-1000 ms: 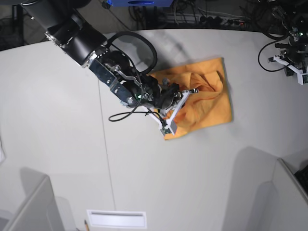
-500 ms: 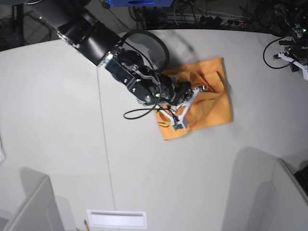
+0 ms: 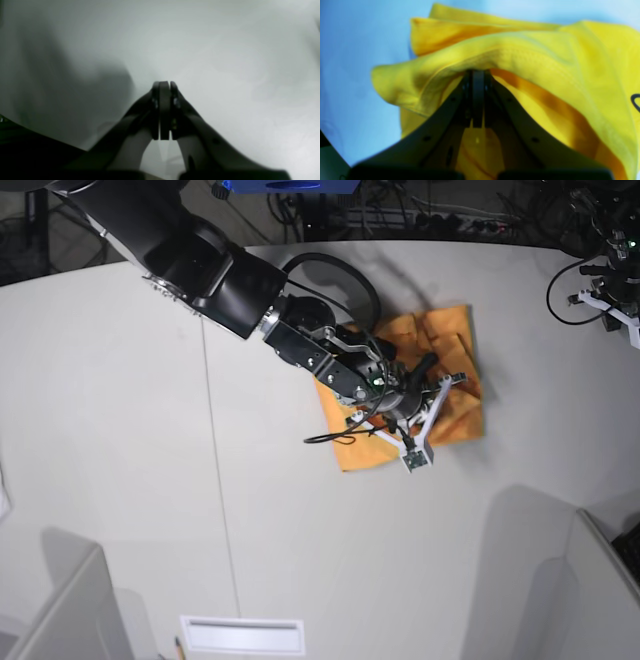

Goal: Fold the T-shirt properly
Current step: 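Drag the folded bundle away from the base with the right gripper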

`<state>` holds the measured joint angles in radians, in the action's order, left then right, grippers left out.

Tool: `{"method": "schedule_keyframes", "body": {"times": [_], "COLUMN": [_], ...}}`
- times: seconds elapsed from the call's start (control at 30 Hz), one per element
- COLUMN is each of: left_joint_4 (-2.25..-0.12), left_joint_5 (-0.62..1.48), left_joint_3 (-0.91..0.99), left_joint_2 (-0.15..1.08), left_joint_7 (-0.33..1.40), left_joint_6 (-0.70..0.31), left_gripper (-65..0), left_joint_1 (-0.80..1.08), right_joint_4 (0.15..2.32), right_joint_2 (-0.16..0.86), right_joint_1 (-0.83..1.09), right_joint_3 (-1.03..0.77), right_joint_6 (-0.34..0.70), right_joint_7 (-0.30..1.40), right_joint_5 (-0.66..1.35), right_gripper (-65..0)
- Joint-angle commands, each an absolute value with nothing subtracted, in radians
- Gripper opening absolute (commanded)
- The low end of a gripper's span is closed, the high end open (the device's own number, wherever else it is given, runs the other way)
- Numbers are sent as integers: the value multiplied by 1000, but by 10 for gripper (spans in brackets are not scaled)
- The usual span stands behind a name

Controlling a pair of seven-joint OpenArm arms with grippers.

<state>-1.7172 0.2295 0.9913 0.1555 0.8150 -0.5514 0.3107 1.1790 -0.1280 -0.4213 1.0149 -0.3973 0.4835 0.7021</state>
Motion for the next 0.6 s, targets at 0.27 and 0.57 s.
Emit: {"method": "schedule_keyframes", "body": {"times": [0.27,0.57], "left_joint_4": [-1736,-1730], "left_joint_5": [236,236], "left_joint_3": [947,954], "left_joint_2": [173,174], "left_joint_7": [796,796], "left_joint_6": [-553,-553], "left_gripper": [-650,-650], "left_joint_1": [302,302], "right_joint_4": [1219,1365], "right_joint_2": [-157,-94], "right_joint_1": [-452,-542], "right_joint_3": [1038,1064], "right_joint_6": [-354,-475], "right_joint_7": [136,443], "right_joint_5": [900,935], "right_gripper": [-650,-650]}}
